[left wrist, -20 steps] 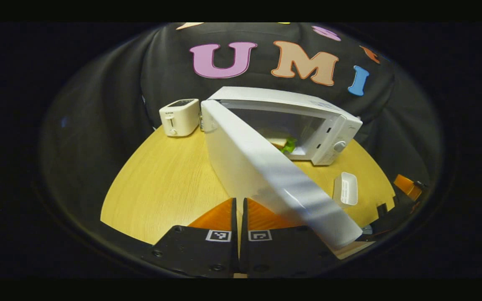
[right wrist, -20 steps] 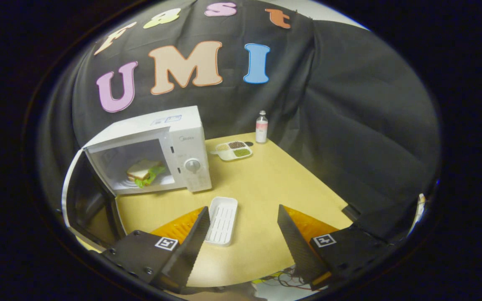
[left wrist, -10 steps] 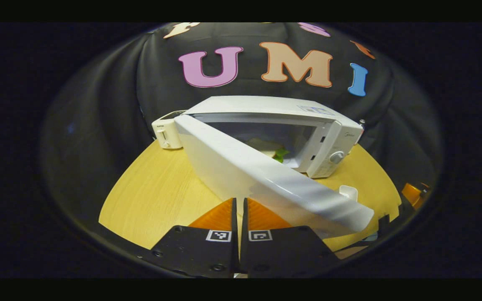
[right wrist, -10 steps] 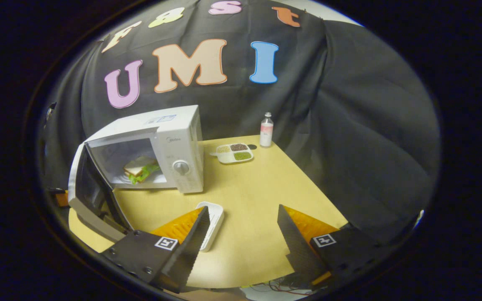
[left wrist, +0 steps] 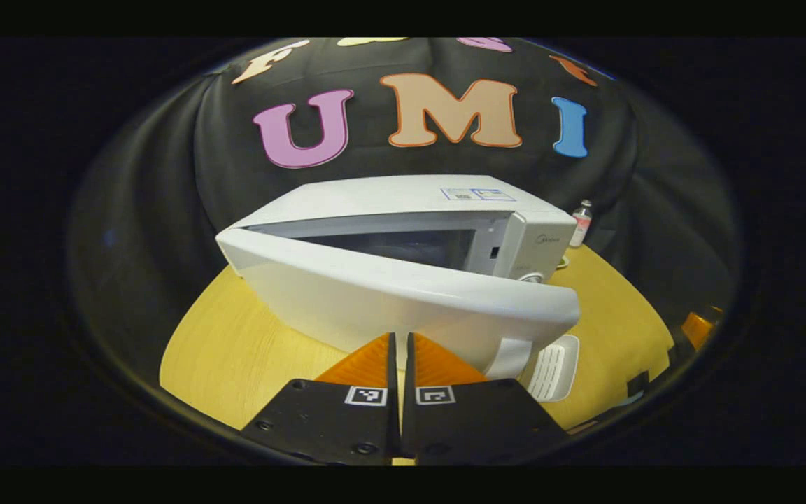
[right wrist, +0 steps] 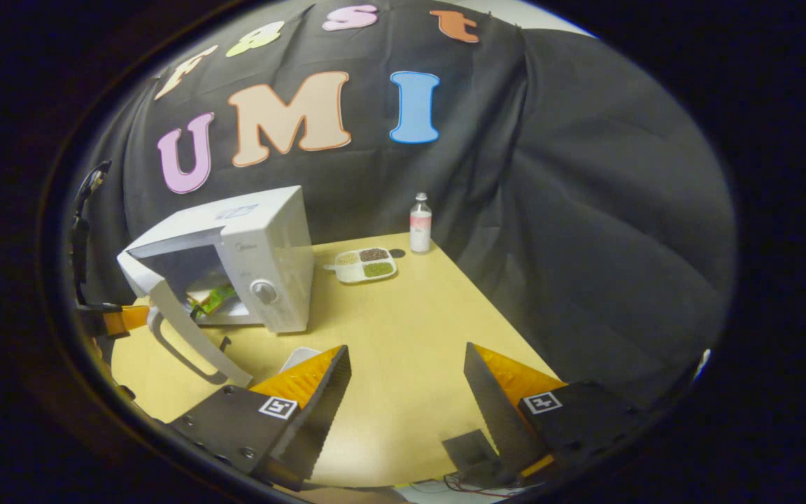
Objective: Open the microwave oven with the left hand, put the food in, and close the microwave oven.
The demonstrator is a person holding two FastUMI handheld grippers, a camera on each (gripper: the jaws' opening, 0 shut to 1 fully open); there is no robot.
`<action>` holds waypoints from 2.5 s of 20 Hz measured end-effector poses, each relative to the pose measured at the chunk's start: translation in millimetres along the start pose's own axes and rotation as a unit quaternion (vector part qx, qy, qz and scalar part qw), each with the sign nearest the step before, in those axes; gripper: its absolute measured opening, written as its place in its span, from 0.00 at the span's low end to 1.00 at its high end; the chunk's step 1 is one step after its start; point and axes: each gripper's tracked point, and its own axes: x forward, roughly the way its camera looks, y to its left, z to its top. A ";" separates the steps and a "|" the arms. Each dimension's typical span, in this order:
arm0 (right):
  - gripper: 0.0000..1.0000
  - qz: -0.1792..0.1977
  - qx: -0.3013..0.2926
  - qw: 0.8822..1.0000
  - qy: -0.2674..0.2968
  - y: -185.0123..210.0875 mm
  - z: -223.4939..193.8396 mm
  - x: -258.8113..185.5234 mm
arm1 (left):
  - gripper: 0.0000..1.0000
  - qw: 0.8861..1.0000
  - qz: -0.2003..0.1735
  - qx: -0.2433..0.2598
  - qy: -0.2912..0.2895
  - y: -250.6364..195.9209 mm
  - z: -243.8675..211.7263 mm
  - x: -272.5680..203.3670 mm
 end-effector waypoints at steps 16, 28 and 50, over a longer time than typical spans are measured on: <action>1.00 -0.009 0.030 0.999 0.025 -17.2 -15.1 12.4 | 0.01 0.998 0.031 -0.030 -0.054 -18.6 60.9 69.8; 0.93 0.009 0.025 0.999 0.035 -4.1 -20.5 20.3 | 0.01 0.996 0.045 -0.065 -0.045 -15.7 51.5 76.6; 0.93 0.031 -0.004 0.998 0.058 8.4 -25.7 41.5 | 0.00 0.975 0.163 -0.143 -0.051 36.4 54.7 87.5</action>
